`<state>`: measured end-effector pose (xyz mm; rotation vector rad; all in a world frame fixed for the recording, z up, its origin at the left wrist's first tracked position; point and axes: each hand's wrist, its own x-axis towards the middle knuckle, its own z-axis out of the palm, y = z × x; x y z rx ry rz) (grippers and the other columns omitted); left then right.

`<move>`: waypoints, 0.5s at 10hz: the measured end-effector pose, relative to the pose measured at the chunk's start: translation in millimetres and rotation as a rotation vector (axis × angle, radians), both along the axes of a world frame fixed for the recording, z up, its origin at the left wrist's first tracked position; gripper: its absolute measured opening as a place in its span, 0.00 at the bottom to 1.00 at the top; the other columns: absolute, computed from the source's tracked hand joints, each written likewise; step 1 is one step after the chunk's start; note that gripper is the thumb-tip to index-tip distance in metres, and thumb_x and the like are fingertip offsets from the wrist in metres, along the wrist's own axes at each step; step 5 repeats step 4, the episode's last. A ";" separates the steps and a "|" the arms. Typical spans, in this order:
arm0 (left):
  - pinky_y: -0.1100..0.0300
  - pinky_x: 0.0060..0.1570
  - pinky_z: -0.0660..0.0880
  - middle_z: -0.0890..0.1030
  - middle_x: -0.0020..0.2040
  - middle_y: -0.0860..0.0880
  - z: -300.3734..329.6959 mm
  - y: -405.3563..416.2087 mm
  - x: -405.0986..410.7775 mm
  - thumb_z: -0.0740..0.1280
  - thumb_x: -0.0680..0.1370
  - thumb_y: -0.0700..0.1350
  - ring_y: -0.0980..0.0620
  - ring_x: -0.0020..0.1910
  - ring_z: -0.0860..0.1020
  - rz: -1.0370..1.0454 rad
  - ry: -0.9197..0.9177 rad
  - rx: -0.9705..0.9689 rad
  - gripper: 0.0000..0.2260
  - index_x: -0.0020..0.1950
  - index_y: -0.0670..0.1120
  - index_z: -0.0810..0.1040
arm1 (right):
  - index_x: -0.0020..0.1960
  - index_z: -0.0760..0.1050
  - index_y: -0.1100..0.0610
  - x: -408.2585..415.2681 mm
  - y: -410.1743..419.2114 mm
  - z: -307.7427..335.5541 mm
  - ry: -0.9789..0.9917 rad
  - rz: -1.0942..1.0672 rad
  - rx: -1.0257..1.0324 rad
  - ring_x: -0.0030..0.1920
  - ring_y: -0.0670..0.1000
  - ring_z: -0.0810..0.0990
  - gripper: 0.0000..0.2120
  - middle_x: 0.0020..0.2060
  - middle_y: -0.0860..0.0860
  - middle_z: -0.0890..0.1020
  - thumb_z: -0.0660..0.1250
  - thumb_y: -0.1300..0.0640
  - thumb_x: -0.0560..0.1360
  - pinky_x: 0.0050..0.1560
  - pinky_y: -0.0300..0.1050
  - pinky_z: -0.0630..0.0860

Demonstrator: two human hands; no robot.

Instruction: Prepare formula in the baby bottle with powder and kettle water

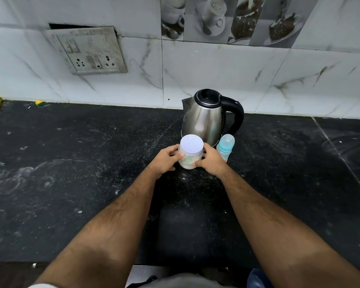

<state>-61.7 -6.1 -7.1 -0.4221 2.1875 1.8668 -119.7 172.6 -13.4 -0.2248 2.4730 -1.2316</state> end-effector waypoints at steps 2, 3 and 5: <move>0.55 0.49 0.76 0.72 0.71 0.46 -4.9 3.0 5.2 0.68 0.79 0.49 0.50 0.66 0.72 0.052 0.000 -0.007 0.31 0.79 0.47 0.59 | 0.76 0.60 0.57 11.4 0.0 0.6 0.012 -0.052 0.043 0.68 0.56 0.74 0.46 0.68 0.54 0.74 0.78 0.61 0.63 0.67 0.56 0.73; 0.54 0.51 0.77 0.71 0.71 0.44 -9.7 1.1 13.2 0.69 0.78 0.49 0.50 0.65 0.72 0.117 -0.006 -0.038 0.31 0.78 0.48 0.61 | 0.77 0.57 0.62 32.0 3.1 15.9 0.031 -0.084 0.085 0.69 0.57 0.72 0.44 0.71 0.57 0.70 0.77 0.63 0.68 0.68 0.55 0.72; 0.49 0.64 0.74 0.73 0.70 0.43 -17.9 0.3 23.2 0.71 0.77 0.50 0.51 0.63 0.75 0.145 0.039 -0.154 0.29 0.76 0.47 0.65 | 0.77 0.59 0.62 46.3 6.9 17.4 0.045 -0.128 0.056 0.70 0.57 0.72 0.39 0.71 0.58 0.71 0.75 0.61 0.71 0.68 0.52 0.72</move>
